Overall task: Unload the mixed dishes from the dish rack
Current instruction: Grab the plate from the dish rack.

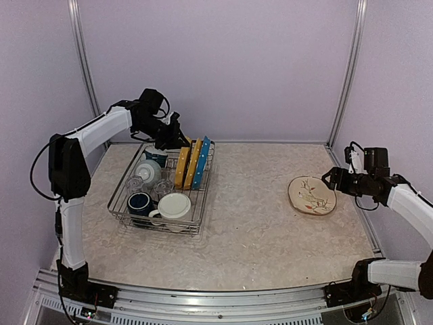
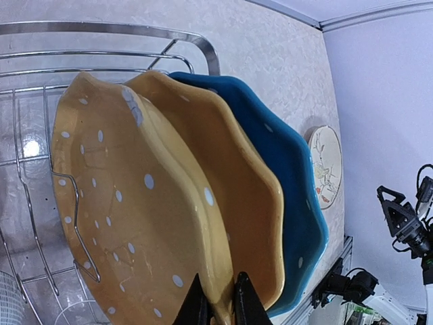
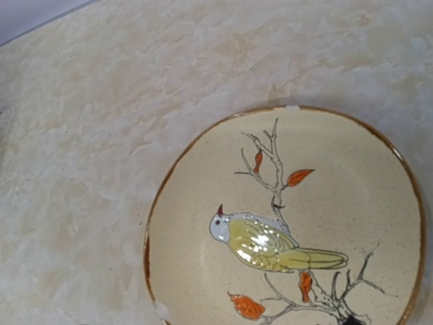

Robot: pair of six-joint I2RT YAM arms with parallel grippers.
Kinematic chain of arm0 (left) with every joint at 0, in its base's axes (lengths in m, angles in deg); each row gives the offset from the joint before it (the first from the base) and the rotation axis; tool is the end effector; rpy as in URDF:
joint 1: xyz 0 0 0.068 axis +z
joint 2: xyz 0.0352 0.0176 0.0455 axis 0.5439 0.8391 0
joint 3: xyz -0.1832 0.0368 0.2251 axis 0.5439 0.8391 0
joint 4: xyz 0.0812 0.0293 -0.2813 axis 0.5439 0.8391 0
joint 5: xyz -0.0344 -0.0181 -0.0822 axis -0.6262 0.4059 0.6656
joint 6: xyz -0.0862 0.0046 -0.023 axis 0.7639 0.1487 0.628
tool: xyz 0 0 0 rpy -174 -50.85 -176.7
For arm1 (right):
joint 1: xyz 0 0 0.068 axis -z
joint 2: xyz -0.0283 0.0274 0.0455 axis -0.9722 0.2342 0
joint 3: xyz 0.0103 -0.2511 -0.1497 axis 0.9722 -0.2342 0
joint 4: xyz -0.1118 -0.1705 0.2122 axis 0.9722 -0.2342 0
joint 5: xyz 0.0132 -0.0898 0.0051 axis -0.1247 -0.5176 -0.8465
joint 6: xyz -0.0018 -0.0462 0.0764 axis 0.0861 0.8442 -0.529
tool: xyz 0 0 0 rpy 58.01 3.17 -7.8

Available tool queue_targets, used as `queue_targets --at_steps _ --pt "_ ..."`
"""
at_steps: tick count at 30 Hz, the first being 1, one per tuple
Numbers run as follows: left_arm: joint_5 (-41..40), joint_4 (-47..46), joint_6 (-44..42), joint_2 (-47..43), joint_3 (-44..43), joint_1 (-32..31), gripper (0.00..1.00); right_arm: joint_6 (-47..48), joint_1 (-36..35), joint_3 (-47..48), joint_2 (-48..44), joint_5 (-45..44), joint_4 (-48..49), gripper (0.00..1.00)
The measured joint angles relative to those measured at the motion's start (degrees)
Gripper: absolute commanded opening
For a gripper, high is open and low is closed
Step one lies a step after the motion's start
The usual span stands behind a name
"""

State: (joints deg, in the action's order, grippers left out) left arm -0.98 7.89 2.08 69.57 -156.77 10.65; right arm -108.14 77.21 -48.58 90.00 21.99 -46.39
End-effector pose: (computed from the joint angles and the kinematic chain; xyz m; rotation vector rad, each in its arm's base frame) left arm 0.4839 -0.2437 0.2810 0.1117 2.5984 -1.0420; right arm 0.2750 0.0176 0.2321 0.2246 2.2208 0.4691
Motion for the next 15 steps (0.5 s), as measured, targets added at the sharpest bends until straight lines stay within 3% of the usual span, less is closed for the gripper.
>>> queue_targets --at_steps 15 --pt "4.0 1.9 2.4 -3.1 -0.2 0.5 0.00 -0.3 -1.6 1.0 1.3 -0.1 0.0 0.77"
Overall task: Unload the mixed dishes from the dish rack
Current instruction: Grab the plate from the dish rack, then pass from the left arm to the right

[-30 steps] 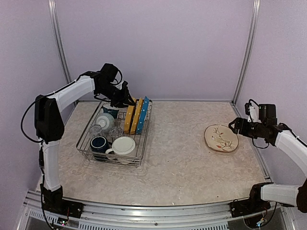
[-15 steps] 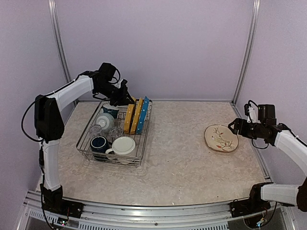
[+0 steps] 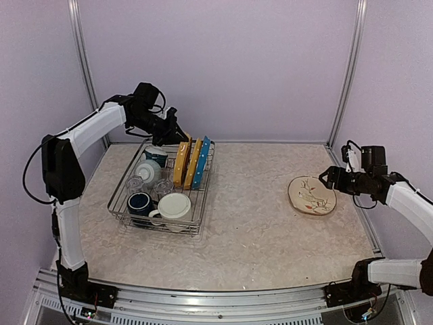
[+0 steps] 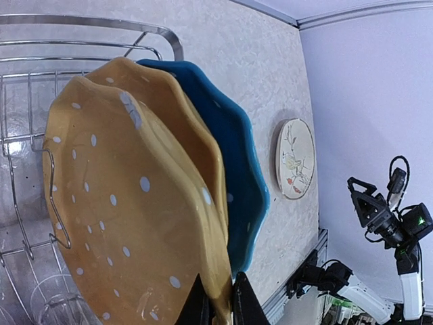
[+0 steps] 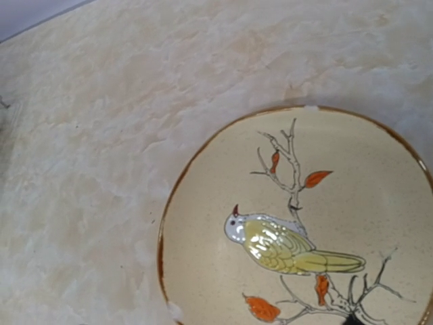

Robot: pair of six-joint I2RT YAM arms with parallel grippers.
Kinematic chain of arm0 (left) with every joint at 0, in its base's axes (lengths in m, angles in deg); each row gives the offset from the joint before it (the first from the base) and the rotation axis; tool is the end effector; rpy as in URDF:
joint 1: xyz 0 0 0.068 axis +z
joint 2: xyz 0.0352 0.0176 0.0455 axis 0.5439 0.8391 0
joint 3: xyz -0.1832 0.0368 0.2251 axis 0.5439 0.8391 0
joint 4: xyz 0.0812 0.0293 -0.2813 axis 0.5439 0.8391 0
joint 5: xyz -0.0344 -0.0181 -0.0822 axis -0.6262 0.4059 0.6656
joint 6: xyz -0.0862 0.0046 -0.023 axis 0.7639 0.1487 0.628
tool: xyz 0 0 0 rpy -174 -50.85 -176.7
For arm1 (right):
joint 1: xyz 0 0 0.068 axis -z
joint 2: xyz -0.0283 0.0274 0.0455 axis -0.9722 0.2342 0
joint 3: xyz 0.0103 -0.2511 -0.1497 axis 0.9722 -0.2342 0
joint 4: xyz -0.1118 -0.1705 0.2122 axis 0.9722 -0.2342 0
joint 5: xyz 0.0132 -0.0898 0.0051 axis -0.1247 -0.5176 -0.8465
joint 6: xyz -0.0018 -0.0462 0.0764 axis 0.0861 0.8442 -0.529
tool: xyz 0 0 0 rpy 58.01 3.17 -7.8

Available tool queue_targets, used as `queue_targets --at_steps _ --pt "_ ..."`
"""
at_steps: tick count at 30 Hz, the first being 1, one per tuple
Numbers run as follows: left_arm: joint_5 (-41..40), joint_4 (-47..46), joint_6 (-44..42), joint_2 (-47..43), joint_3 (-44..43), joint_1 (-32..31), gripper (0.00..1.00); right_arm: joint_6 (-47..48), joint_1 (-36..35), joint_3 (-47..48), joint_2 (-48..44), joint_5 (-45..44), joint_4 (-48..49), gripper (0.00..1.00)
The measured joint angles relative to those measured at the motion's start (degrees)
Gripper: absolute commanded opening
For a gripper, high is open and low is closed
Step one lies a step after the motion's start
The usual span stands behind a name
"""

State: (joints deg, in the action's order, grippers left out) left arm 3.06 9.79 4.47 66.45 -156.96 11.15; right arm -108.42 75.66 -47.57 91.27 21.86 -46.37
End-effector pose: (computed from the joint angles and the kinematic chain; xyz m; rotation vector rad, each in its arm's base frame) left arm 0.4701 -0.2382 0.3097 0.0907 2.5834 -1.1458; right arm 0.2793 0.0249 0.2335 0.2027 2.2303 0.4838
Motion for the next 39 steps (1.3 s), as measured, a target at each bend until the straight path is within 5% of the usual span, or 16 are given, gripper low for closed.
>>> queue_targets --at_steps 28,39 --pt "-3.3 7.7 3.0 -8.8 -10.5 -1.9 0.00 -5.3 -7.5 7.1 10.5 -0.3 2.1 0.79" --pt "-9.9 10.8 -1.0 -8.9 -17.1 -10.4 0.00 -15.8 -12.5 14.8 19.2 9.3 10.0 0.97"
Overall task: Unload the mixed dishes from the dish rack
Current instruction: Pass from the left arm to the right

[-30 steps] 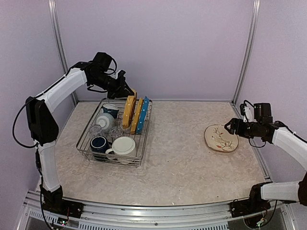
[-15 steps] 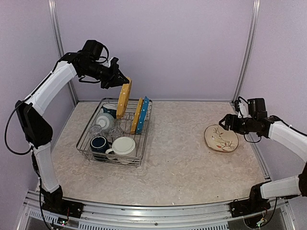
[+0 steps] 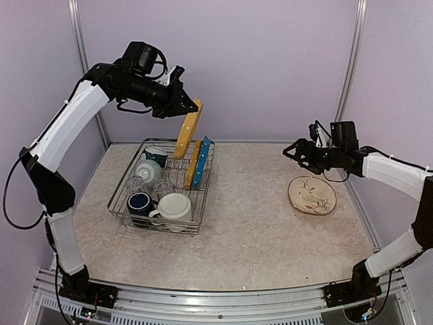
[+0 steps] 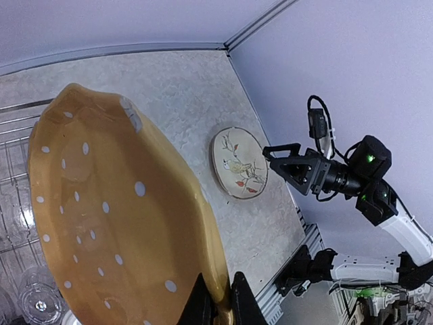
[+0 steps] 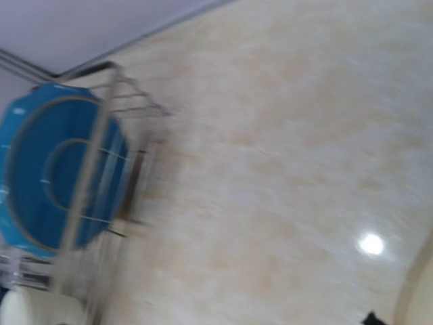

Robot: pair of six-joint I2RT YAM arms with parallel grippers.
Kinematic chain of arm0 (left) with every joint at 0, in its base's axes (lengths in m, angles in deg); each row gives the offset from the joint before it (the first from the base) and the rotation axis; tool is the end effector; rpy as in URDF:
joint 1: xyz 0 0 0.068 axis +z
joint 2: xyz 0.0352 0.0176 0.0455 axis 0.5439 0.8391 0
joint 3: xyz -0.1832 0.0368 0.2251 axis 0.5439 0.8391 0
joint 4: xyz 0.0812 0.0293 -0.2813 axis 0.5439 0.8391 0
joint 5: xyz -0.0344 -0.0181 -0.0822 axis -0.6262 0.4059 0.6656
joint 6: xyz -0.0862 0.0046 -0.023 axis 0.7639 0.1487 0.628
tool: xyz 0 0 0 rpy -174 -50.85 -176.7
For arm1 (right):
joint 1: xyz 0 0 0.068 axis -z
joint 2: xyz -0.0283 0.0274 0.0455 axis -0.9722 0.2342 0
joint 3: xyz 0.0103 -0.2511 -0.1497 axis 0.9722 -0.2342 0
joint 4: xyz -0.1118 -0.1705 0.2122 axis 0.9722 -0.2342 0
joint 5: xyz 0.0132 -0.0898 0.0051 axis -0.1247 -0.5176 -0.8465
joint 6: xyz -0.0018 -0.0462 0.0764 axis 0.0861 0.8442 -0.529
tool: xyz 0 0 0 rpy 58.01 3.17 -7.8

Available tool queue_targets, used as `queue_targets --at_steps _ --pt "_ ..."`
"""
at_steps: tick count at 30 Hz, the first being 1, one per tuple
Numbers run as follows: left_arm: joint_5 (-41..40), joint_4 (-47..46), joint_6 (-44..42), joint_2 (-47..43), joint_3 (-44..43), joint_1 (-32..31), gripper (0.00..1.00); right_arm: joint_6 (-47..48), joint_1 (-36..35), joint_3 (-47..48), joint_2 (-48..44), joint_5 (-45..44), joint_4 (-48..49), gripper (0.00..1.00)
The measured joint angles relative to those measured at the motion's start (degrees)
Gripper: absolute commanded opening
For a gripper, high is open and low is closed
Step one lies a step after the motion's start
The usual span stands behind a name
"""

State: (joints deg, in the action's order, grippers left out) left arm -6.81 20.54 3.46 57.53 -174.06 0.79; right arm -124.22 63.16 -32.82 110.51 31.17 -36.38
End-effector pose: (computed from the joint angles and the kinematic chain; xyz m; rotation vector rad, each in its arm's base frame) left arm 0.3736 -0.2760 0.4682 0.3221 2.3215 -1.0727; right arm 0.3519 0.1172 0.2595 0.1444 2.2151 0.9363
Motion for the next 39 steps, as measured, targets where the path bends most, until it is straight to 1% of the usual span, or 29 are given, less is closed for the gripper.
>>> queue_targets --at_steps 2,6,10,15,18,26,34,39 --pt "-1.2 0.1 -0.8 0.0 -0.3 -1.8 0.00 -1.2 -0.6 2.4 1.5 1.4 0.5 1.00" --pt "-3.7 0.4 -2.3 0.0 -0.3 -5.8 0.00 -4.1 -1.8 6.6 3.4 4.8 2.3 1.00" --pt "-4.8 0.4 -3.0 0.3 -1.1 -9.2 0.00 -8.4 -2.0 7.6 3.8 6.8 3.5 1.00" --pt "-5.2 -0.4 -3.3 2.6 -4.2 -13.0 0.00 -12.8 -2.0 7.8 4.2 6.5 2.2 1.00" --pt "-5.4 -1.9 -3.7 4.0 -4.4 -15.1 0.00 -14.3 -2.0 8.5 4.2 5.0 0.4 1.00" --pt "-8.1 -5.4 -6.3 9.3 -4.4 -19.5 0.00 -15.9 -2.0 9.0 2.8 3.4 -1.9 1.00" --pt "-15.6 -6.7 -11.3 16.5 -4.4 -23.6 0.00 -15.7 -2.0 9.1 2.1 2.9 -2.6 1.00" --pt "-22.0 -6.7 -15.7 20.3 -4.3 -27.1 0.00 -13.7 -2.0 8.8 2.2 5.4 -3.6 1.00"
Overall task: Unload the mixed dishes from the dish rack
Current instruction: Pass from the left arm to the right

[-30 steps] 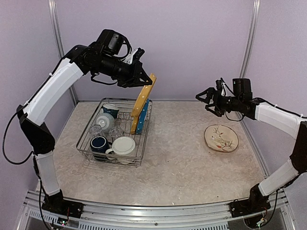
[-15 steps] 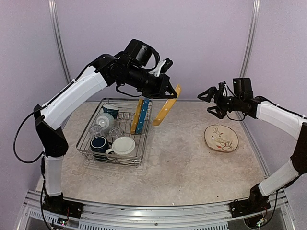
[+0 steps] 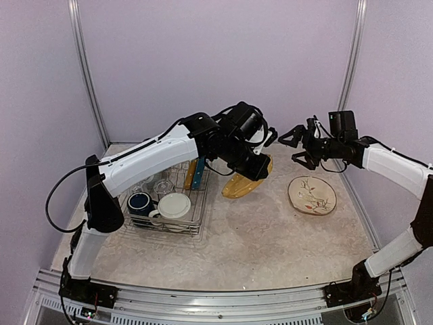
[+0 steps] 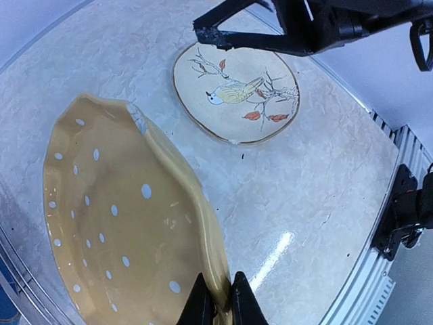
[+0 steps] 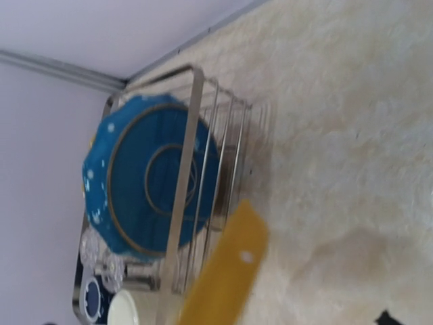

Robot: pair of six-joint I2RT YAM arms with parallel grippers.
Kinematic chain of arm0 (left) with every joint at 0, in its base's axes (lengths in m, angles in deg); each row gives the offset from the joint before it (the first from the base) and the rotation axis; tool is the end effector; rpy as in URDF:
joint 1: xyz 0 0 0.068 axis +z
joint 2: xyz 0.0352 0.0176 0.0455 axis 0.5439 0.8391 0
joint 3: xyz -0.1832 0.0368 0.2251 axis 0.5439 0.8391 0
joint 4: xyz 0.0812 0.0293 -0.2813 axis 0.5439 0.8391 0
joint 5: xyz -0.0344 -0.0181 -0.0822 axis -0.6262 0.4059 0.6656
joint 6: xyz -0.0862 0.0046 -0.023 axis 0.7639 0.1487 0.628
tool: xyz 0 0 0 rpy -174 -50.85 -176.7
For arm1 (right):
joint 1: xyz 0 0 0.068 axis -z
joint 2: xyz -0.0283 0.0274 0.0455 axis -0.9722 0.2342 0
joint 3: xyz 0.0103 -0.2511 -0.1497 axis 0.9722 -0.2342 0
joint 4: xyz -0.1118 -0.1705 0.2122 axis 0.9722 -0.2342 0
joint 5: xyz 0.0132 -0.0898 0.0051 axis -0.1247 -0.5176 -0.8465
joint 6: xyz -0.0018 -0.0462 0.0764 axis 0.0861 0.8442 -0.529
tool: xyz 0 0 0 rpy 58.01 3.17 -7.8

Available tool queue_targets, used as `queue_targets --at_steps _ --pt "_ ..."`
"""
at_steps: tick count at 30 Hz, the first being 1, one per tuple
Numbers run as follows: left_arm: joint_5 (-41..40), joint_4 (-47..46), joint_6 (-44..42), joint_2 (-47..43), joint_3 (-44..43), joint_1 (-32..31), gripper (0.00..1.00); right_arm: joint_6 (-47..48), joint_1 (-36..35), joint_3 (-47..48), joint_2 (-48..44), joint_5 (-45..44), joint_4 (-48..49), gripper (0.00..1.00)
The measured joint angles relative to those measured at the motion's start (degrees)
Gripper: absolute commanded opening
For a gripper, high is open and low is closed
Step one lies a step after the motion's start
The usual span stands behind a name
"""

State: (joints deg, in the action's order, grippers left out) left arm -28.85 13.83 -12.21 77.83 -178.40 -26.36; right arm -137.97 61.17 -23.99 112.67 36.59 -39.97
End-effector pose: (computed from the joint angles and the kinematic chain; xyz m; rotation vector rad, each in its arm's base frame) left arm 0.2908 -0.5005 0.3252 0.9789 2.2634 -0.6773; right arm 0.3613 0.1401 0.3028 0.2919 2.2151 1.1909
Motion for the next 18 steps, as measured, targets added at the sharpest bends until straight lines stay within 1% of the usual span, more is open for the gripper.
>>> queue_targets --at_steps 3,5,11,12,13,15,18 --pt "-3.0 -0.2 -2.2 1.5 0.0 -2.0 0.00 1.0 -0.3 -1.4 0.2 1.9 -0.1 1.00" --pt "-4.3 -0.5 -3.3 2.3 0.0 -3.0 0.00 1.3 -0.7 -2.6 0.7 3.3 -0.1 0.97" --pt "-7.9 -1.2 -6.5 4.2 0.0 -5.2 0.00 1.7 -2.1 -6.4 4.5 8.3 1.0 0.85" --pt "-9.5 -1.6 -7.8 5.1 0.0 -5.7 0.00 1.0 -2.6 -8.3 5.6 10.4 1.8 0.81" --pt "-9.6 -1.6 -7.8 5.1 0.0 -5.7 0.00 0.9 -2.6 -8.4 5.7 10.5 1.8 0.79" --pt "-11.0 -2.0 -8.7 5.7 0.0 -6.0 0.00 -1.2 -2.7 -10.4 5.9 12.6 6.1 0.74" --pt "-13.0 -2.2 -10.0 6.4 0.0 -6.5 0.00 -4.7 -2.7 -13.5 6.3 15.3 11.6 0.69"
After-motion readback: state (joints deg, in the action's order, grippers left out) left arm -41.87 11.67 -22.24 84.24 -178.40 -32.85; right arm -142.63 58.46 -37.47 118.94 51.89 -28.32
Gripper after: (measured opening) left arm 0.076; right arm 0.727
